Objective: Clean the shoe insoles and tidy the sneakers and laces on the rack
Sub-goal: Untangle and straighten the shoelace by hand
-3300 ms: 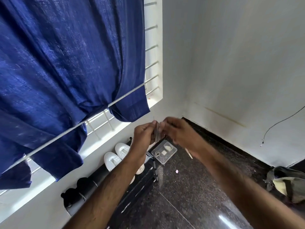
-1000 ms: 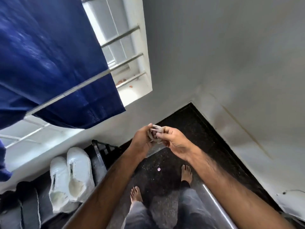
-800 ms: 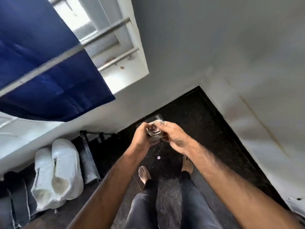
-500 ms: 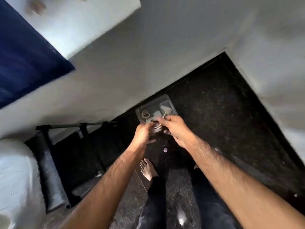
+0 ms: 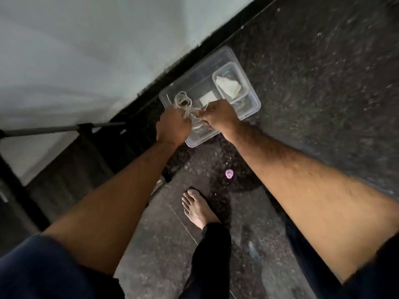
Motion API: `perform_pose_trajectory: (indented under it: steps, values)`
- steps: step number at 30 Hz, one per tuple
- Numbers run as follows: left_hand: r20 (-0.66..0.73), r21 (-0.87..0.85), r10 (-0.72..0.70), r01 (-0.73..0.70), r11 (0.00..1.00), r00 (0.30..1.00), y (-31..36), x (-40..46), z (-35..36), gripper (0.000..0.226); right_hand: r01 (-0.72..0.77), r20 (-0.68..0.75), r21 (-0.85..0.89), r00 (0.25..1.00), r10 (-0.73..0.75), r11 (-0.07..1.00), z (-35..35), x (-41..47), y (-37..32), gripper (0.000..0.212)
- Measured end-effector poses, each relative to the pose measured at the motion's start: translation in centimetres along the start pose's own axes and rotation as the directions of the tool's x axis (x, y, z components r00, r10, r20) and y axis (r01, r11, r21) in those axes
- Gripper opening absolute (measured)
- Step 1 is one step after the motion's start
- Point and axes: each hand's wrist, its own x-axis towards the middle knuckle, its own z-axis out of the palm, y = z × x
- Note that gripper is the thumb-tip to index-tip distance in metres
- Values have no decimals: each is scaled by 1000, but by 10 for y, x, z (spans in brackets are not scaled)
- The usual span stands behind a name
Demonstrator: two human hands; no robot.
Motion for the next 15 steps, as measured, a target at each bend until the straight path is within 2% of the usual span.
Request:
perform_pose_trajectory:
  steps: [4, 7, 11, 15]
  values:
    - [-108, 280, 50, -18, 960, 993, -17, 17, 28, 30, 95, 76, -258, 994, -78, 962, 19, 41, 13, 47]
    - [-156, 431, 131, -52, 901, 979, -26, 28, 42, 36, 139, 92, -356, 989, -114, 924, 27, 64, 18, 36]
    - [-156, 535, 213, -99, 839, 964, -35, 40, 49, 44, 173, 85, -459, 985, -150, 871, 34, 84, 26, 19]
    - [-112, 562, 236, -134, 817, 965, -40, 47, 54, 45, 156, 46, -484, 987, -153, 861, 40, 93, 33, 17]
